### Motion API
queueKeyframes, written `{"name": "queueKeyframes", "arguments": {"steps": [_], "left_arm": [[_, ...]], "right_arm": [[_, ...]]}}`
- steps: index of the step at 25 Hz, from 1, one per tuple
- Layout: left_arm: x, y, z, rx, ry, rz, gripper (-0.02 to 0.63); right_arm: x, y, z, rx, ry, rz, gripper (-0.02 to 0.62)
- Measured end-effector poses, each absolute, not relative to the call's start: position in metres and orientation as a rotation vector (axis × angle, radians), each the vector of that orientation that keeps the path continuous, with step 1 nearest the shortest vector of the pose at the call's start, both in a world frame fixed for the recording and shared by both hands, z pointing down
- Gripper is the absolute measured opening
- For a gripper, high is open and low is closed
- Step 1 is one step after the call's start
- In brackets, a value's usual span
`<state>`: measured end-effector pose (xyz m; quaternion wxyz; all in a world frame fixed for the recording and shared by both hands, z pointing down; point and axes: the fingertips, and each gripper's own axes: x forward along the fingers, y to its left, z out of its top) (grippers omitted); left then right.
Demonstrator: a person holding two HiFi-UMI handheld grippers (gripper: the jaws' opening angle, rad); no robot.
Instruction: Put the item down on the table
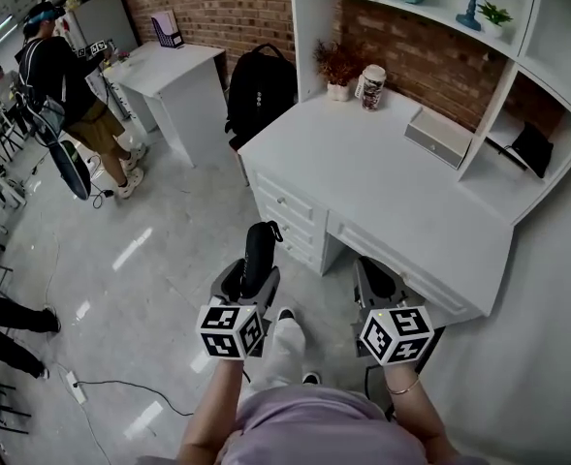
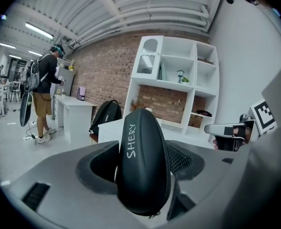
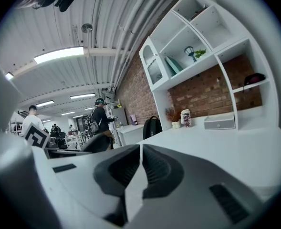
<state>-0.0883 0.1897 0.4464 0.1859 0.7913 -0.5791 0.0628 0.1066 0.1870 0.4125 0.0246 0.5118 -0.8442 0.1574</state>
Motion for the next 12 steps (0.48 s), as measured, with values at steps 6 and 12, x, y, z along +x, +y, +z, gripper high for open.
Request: {"name": "queueKeyframes", "arguments": {"steps": [6,12], "left_arm": [[-0.091,0.123,0.449,2.269,-1.59,0.177,0.301],[-0.104,0.05,0.452,2.278,-1.548,0.183,0.301]], "right_arm": [[0.095,0.13,0.418,1.594,-2.592,0.492,0.006],[0.078,0.066,0.417,1.619,-2.566,0.507,0.005]]}}
